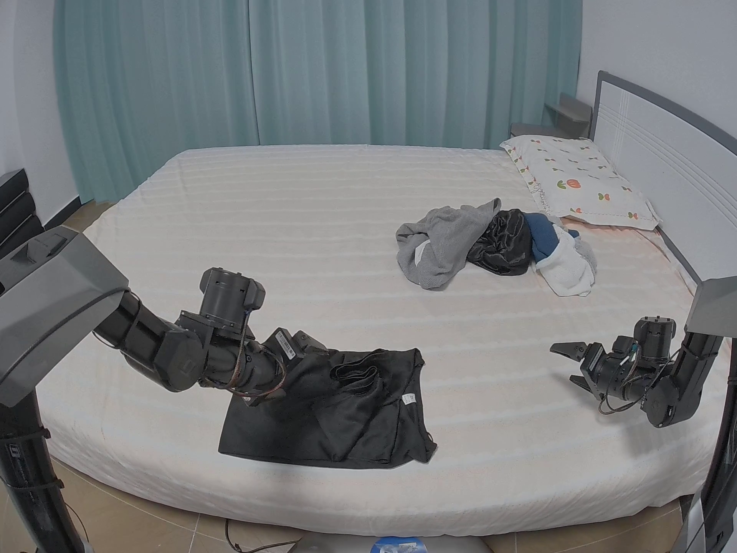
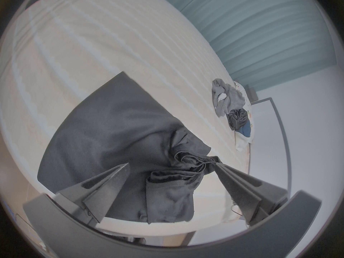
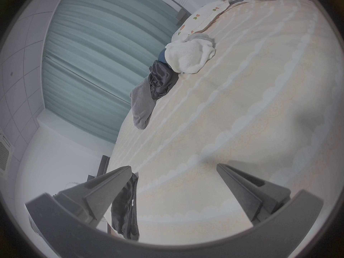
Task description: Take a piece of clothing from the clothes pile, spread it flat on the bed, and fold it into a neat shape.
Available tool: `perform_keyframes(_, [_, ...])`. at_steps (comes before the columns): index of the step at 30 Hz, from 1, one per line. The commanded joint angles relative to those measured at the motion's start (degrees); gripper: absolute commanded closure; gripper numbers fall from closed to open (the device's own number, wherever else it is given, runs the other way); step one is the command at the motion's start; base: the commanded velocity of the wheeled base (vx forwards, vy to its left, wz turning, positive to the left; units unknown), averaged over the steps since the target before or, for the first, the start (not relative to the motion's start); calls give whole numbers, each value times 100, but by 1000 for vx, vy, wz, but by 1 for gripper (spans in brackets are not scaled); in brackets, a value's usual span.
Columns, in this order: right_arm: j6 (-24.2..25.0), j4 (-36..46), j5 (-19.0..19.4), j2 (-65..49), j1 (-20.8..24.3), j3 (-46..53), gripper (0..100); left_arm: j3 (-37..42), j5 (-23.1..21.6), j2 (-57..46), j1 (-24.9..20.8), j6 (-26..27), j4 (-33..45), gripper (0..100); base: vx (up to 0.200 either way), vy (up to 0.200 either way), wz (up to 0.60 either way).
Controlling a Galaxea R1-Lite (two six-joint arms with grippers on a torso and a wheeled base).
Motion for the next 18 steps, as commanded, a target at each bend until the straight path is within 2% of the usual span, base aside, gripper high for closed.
perform_keyframes(1, [-4, 16, -43, -160, 119, 61, 0, 310, -302, 59, 350, -228, -287, 0, 0, 200, 0])
perform_keyframes(6, [-13, 42, -263, -256, 312, 105, 0, 337, -451, 86, 569, -219, -314, 0, 0, 200, 0])
perform_keyframes(12, [-31, 113, -870, -353, 760, 114, 0, 354, -548, 279, 736, -210, -419, 0, 0, 200, 0])
perform_keyframes(18, [-40, 816, -1265, -924, 1182, 78, 0, 390, -557, 288, 763, -210, -428, 0, 0, 200, 0])
